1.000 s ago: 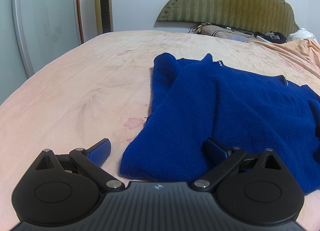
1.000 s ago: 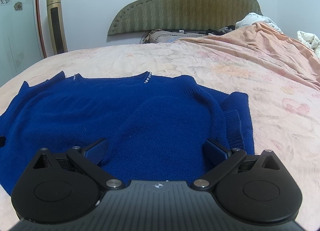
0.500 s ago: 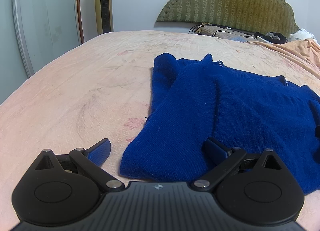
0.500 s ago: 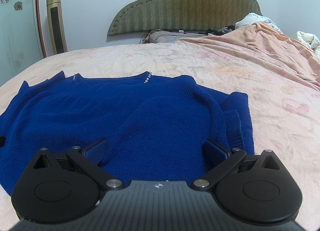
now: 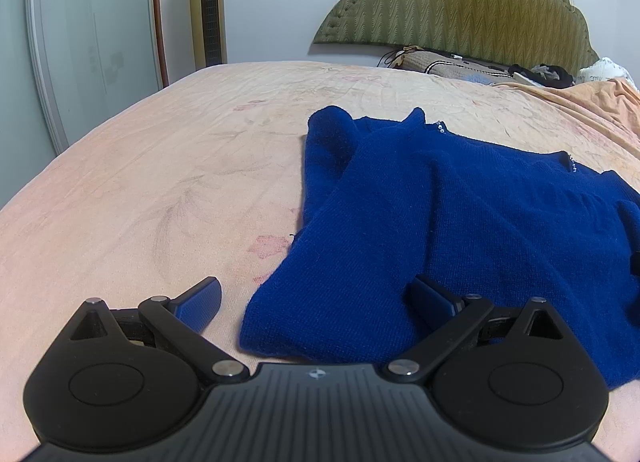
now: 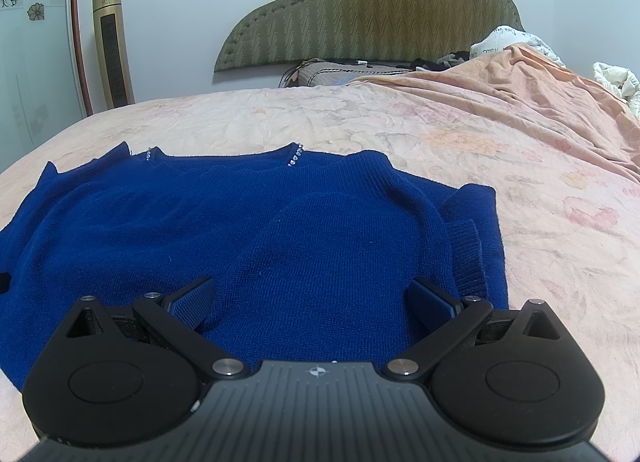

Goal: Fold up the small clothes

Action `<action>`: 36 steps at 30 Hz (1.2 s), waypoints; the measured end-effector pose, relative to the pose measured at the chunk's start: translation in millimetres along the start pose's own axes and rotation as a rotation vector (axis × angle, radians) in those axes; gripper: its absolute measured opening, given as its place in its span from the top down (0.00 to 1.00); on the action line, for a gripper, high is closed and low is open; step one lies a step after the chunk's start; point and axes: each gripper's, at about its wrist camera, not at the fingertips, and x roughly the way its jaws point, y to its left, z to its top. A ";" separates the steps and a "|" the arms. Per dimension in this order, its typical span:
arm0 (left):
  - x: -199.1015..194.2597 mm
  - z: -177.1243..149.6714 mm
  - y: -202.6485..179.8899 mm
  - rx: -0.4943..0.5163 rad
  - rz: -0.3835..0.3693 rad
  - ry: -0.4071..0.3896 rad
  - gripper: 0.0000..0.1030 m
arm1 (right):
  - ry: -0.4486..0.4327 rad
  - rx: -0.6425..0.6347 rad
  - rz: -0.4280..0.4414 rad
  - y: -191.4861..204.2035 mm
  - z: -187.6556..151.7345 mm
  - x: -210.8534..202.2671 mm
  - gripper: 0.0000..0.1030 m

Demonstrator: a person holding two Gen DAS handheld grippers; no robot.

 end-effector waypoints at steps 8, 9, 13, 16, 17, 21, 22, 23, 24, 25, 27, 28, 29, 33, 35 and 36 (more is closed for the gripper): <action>0.0 -0.1 0.0 0.000 0.000 0.000 0.01 | 0.000 0.000 0.000 0.1 0.0 0.1 0.00; 0.1 -0.1 0.1 0.000 0.000 0.000 0.01 | 0.000 0.000 0.000 0.2 0.0 0.1 0.00; 0.0 -0.1 0.0 0.000 0.000 0.000 0.01 | 0.002 -0.002 -0.003 0.5 0.0 0.2 0.00; 0.1 -0.2 0.1 0.000 0.000 0.000 0.01 | 0.002 -0.001 -0.002 0.4 0.0 0.3 0.00; 0.2 -0.2 0.2 0.000 0.000 0.000 0.01 | 0.001 0.000 -0.002 0.5 0.0 0.3 0.00; 0.1 -0.3 0.1 0.000 0.000 0.000 0.01 | 0.003 -0.004 -0.005 1.3 0.0 0.2 0.00; 0.0 -0.3 0.1 -0.001 0.000 0.000 0.01 | 0.004 -0.008 -0.009 1.7 0.0 -0.1 0.00; 0.1 -0.3 0.2 -0.001 0.000 0.001 0.01 | 0.005 -0.014 -0.012 2.0 -0.1 -0.3 0.00; -0.2 -0.3 0.2 -0.001 0.000 0.000 0.01 | 0.007 -0.020 -0.016 2.5 -0.1 -0.5 0.00; -0.3 -0.1 0.2 -0.001 -0.001 0.000 0.01 | 0.009 -0.026 -0.021 2.8 -0.2 -0.7 0.00; -3.1 1.7 1.6 0.005 -0.014 0.004 0.01 | 0.018 -0.044 -0.032 5.5 0.0 -1.5 0.00; -5.4 3.3 3.3 0.002 -0.030 0.010 0.01 | 0.024 -0.051 -0.039 7.2 0.0 -2.8 0.00; -8.3 5.0 5.5 -0.005 -0.053 0.016 0.01 | 0.028 -0.053 -0.044 8.9 -0.1 -5.6 0.00; -15.4 18.3 14.7 -0.016 -0.096 0.018 0.01 | 0.013 -0.038 0.010 17.8 -0.5 -25.0 0.00; -16.3 29.4 20.1 -0.016 -0.100 0.002 0.01 | -0.010 -0.068 0.047 28.9 -0.5 -37.9 0.00; -15.2 36.3 23.1 -0.019 -0.098 -0.004 0.01 | -0.020 -0.093 0.065 36.8 -0.4 -44.0 0.00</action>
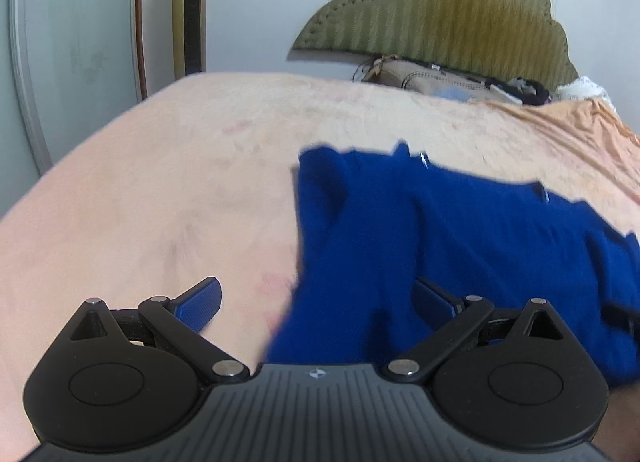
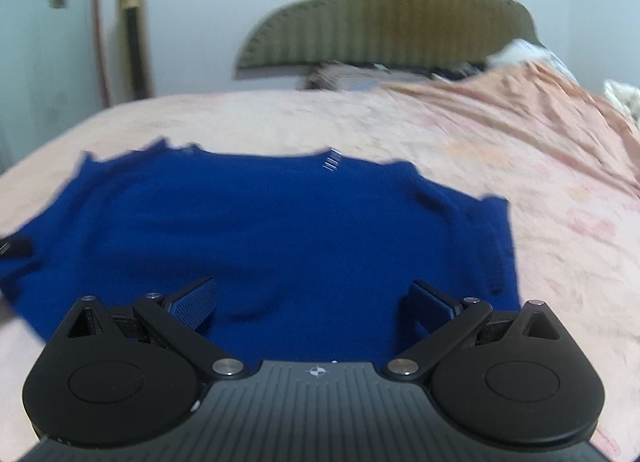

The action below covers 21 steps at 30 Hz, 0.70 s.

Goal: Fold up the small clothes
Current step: 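Grasp the sweater edge with the left tool while the right tool grasps it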

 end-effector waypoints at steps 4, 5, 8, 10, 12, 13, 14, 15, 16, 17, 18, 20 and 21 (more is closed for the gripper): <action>17.6 25.7 14.9 -0.042 -0.041 0.026 0.01 | -0.032 -0.135 0.091 41.8 1.8 -19.8 0.00; 24.8 30.5 18.9 -0.060 -0.048 0.044 0.01 | -0.036 -0.179 0.110 53.9 1.1 -23.7 0.00; 45.9 41.4 30.6 -0.104 -0.103 0.099 0.01 | -0.045 -0.331 0.159 90.0 -5.1 -31.4 0.00; 56.1 46.1 38.6 -0.141 -0.144 0.124 0.01 | -0.053 -0.426 0.165 112.2 -10.0 -33.0 0.00; 68.0 51.4 48.1 -0.194 -0.204 0.160 0.01 | -0.057 -0.517 0.153 131.2 -17.1 -30.9 0.01; 74.3 53.3 52.8 -0.221 -0.236 0.178 0.01 | -0.057 -0.559 0.145 139.6 -20.6 -29.1 0.01; 80.8 54.7 58.0 -0.253 -0.268 0.199 0.01 | -0.056 -0.597 0.134 148.1 -24.1 -26.8 0.01; 86.4 55.2 62.6 -0.282 -0.296 0.216 0.01 | -0.055 -0.629 0.123 155.3 -27.2 -23.7 0.01; 91.6 56.0 66.1 -0.306 -0.324 0.228 0.01 | -0.056 -0.653 0.113 162.4 -29.3 -20.3 0.01; 97.0 57.3 68.8 -0.326 -0.349 0.237 0.01 | -0.070 -0.665 0.101 167.2 -31.1 -18.3 0.01; 100.4 59.4 70.3 -0.338 -0.366 0.239 0.01 | -0.088 -0.669 0.091 173.9 -32.1 -18.3 0.01; 108.5 64.0 69.6 -0.328 -0.405 0.252 0.01 | -0.098 -0.669 0.074 183.1 -29.7 -12.2 0.01; 112.2 66.4 67.7 -0.314 -0.423 0.258 0.01 | -0.100 -0.656 0.065 186.6 -27.5 -8.2 0.01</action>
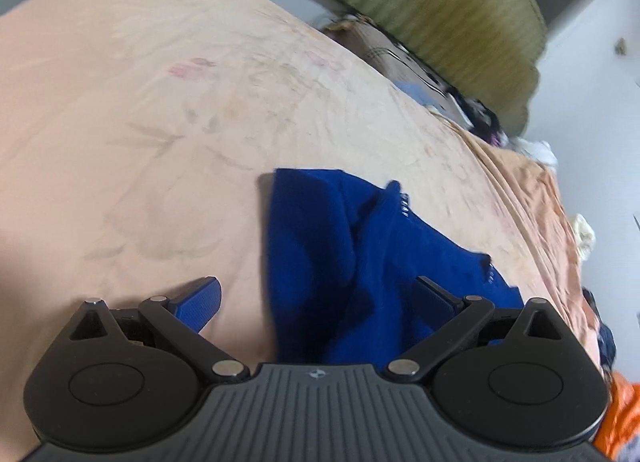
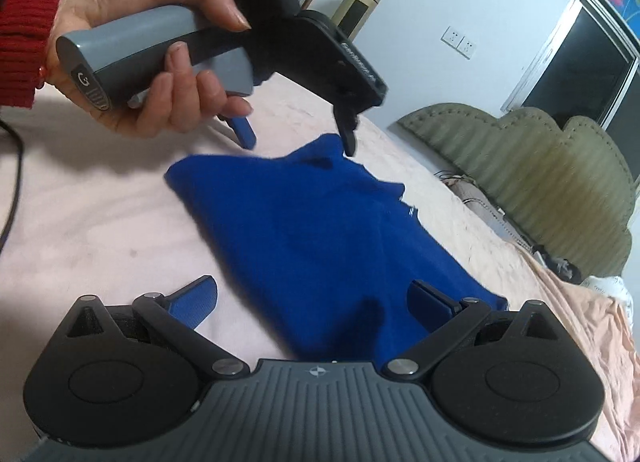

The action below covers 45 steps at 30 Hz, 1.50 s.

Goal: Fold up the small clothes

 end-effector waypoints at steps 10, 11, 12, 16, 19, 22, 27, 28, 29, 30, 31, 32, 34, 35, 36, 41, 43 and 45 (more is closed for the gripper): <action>40.0 7.1 -38.2 0.234 0.040 0.026 0.01 | -0.048 -0.016 -0.054 22.3 25.1 37.4 0.08; 44.0 7.9 -43.1 0.263 0.058 0.029 0.01 | -0.055 -0.026 -0.047 23.9 26.1 38.5 0.13; 47.8 9.2 -47.0 0.284 0.072 0.030 0.01 | -0.059 -0.034 -0.037 24.7 27.2 40.8 0.16; 59.2 15.9 -55.2 0.314 0.115 0.023 0.12 | -0.060 -0.033 0.009 25.1 28.8 40.7 0.37; 62.6 20.1 -59.6 0.332 0.205 0.000 0.54 | -0.034 -0.048 0.015 28.1 31.3 44.6 0.76; 62.2 25.6 -53.2 0.267 0.165 0.016 0.82 | -0.028 -0.058 0.024 31.0 33.0 44.7 0.88; 57.0 19.2 -63.9 0.274 0.211 -0.007 0.87 | -0.044 -0.028 0.047 25.5 32.0 39.9 0.94; 54.9 18.1 -68.3 0.284 0.221 -0.013 0.87 | -0.049 -0.015 0.050 20.0 30.5 38.4 0.95; 51.9 17.2 -73.5 0.295 0.233 -0.021 0.87 | -0.054 -0.006 0.048 14.5 29.5 36.7 0.96; 49.4 16.8 -78.2 0.299 0.242 -0.027 0.87 | -0.060 0.003 0.042 11.4 28.3 32.5 0.96; 47.0 16.3 -82.7 0.302 0.250 -0.032 0.87 | -0.067 0.012 0.035 6.9 25.7 28.6 0.96; 44.6 15.9 -88.3 0.304 0.263 -0.038 0.87 | -0.075 0.018 0.026 3.3 23.8 23.2 0.96; 42.3 14.6 -98.8 0.315 0.291 -0.044 0.87 | -0.087 0.025 0.006 -3.1 18.7 15.0 0.96; 41.5 13.4 -104.9 0.326 0.306 -0.047 0.87 | -0.092 0.030 -0.005 -6.6 15.9 10.5 0.97; 41.0 11.7 -111.6 0.340 0.322 -0.050 0.87 | -0.094 0.037 -0.016 -10.0 12.6 7.0 0.97; 38.9 2.1 -144.7 0.394 0.366 -0.076 0.87 | -0.098 0.114 -0.057 -30.4 -4.9 -14.0 0.97; 39.2 -1.3 -157.8 0.411 0.368 -0.082 0.87 | -0.100 0.151 -0.067 -39.2 -12.3 -22.9 0.97; 39.8 -5.7 -172.8 0.437 0.371 -0.091 0.87 | -0.104 0.186 -0.077 -47.6 -19.6 -32.4 0.97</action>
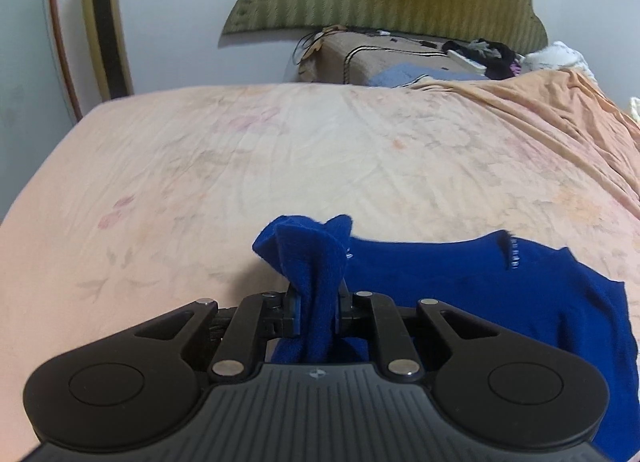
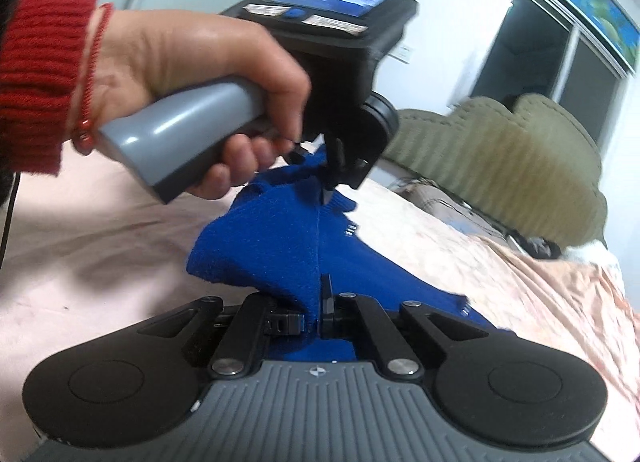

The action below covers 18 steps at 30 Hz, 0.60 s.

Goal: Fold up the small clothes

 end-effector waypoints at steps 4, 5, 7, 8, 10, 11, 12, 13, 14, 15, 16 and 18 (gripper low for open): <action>-8.7 4.8 -29.9 0.043 0.003 -0.025 0.87 | -0.007 0.048 -0.020 -18.7 -10.3 -15.9 0.97; -10.7 5.9 -38.1 0.053 -0.001 -0.031 0.87 | -0.008 0.059 -0.023 -22.3 -13.2 -19.9 0.97; -13.0 6.4 -53.0 0.071 -0.007 -0.040 0.87 | -0.009 0.080 -0.030 -30.4 -19.4 -26.6 0.97; -14.1 6.6 -61.4 0.082 -0.010 -0.044 0.87 | -0.009 0.088 -0.034 -33.5 -22.8 -30.2 0.97; -15.0 6.7 -75.6 0.099 -0.016 -0.048 0.87 | -0.008 0.105 -0.041 -40.2 -28.8 -34.7 0.97; -15.0 6.4 -82.1 0.106 -0.020 -0.047 0.87 | -0.008 0.115 -0.043 -43.8 -31.9 -37.9 0.97; -14.5 6.3 -88.7 0.113 -0.024 -0.046 0.87 | -0.007 0.125 -0.045 -47.6 -34.0 -42.2 0.97; -13.7 6.3 -94.2 0.119 -0.028 -0.044 0.87 | -0.006 0.134 -0.048 -52.7 -36.4 -43.0 0.97; -13.4 6.2 -100.1 0.124 -0.030 -0.043 0.87 | -0.004 0.143 -0.049 -56.3 -38.8 -46.0 0.97; -13.1 6.1 -106.1 0.129 -0.033 -0.041 0.87 | -0.002 0.152 -0.050 -58.7 -41.3 -48.5 0.97; -12.6 6.1 -111.6 0.134 -0.036 -0.040 0.87 | 0.000 0.158 -0.052 -60.7 -44.1 -51.1 0.97; -11.4 4.9 -121.2 0.145 -0.041 -0.036 0.87 | 0.004 0.165 -0.056 -66.8 -47.3 -53.1 0.97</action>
